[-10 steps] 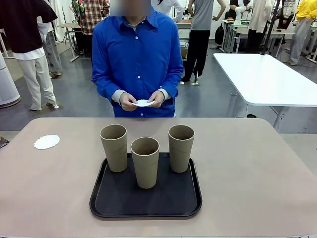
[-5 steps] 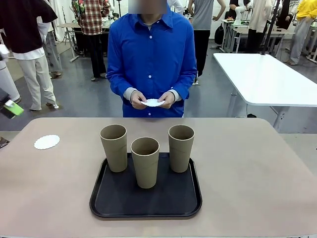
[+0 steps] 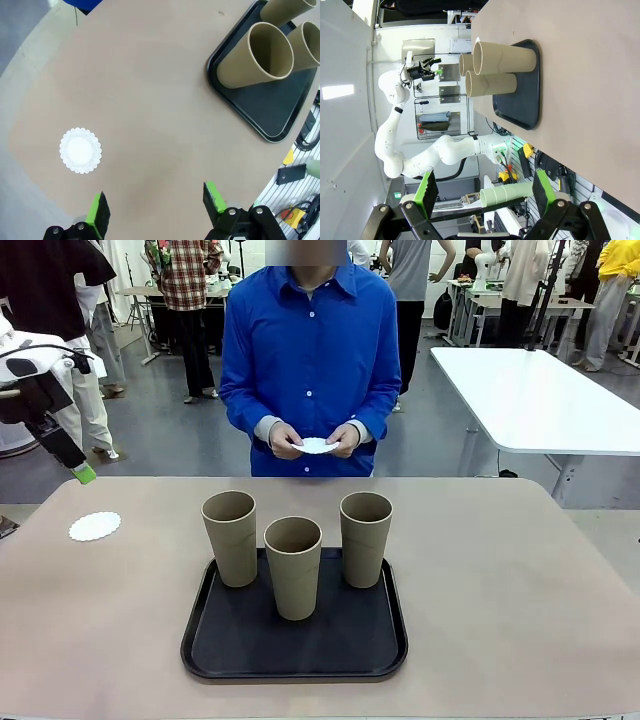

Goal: Place coasters on the table and set cups on them.
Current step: Pick up one Reusable plastic cup and place it on a coaster set by the human.

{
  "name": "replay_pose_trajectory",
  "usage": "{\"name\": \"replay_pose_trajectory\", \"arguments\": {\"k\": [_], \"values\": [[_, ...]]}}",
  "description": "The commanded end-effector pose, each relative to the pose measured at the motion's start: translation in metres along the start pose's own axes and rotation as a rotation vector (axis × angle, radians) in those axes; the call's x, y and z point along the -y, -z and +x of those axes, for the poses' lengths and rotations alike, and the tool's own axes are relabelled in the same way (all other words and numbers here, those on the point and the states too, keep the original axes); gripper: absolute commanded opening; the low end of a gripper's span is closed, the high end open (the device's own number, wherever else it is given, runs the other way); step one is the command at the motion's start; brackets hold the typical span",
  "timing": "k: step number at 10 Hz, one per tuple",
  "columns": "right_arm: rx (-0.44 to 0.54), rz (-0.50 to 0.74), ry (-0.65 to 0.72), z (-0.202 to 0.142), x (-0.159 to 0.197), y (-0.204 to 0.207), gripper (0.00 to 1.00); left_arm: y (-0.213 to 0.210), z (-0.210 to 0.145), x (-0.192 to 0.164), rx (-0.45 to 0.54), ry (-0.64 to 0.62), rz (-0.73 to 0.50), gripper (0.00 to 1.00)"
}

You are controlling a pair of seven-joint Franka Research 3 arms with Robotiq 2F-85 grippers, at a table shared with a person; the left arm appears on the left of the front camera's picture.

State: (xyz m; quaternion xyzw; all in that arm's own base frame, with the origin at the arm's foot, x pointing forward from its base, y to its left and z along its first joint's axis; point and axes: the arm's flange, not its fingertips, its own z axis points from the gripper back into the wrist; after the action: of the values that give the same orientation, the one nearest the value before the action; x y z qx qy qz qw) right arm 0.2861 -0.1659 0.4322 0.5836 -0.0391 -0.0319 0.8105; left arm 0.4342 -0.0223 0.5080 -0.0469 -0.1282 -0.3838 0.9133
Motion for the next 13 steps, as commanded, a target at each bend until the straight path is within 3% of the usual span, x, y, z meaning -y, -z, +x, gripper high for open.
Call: {"name": "replay_pose_trajectory", "arguments": {"k": [1,3,5,6,10,13], "values": [[0.001,0.008,-0.001,-0.002,0.000,0.000,1.00,-0.008,-0.008,-0.011,0.010,-0.005,-0.010,1.00],[0.001,0.008,-0.001,-0.002,0.000,0.000,1.00,-0.002,-0.003,-0.004,0.008,-0.008,-0.004,1.00],[0.001,0.008,-0.001,-0.002,0.000,0.000,1.00,0.014,-0.029,0.003,0.308,0.473,-0.362,1.00],[0.001,0.008,-0.001,-0.002,0.000,0.000,1.00,0.028,-0.035,-0.014,0.459,0.569,-0.496,1.00],[0.001,0.008,-0.001,-0.002,0.000,0.000,1.00,0.082,-0.038,-0.074,0.887,0.596,-0.873,1.00],[0.001,0.008,-0.001,-0.002,0.000,0.000,1.00,0.127,-0.047,-0.085,0.882,0.580,-0.853,1.00]]}}
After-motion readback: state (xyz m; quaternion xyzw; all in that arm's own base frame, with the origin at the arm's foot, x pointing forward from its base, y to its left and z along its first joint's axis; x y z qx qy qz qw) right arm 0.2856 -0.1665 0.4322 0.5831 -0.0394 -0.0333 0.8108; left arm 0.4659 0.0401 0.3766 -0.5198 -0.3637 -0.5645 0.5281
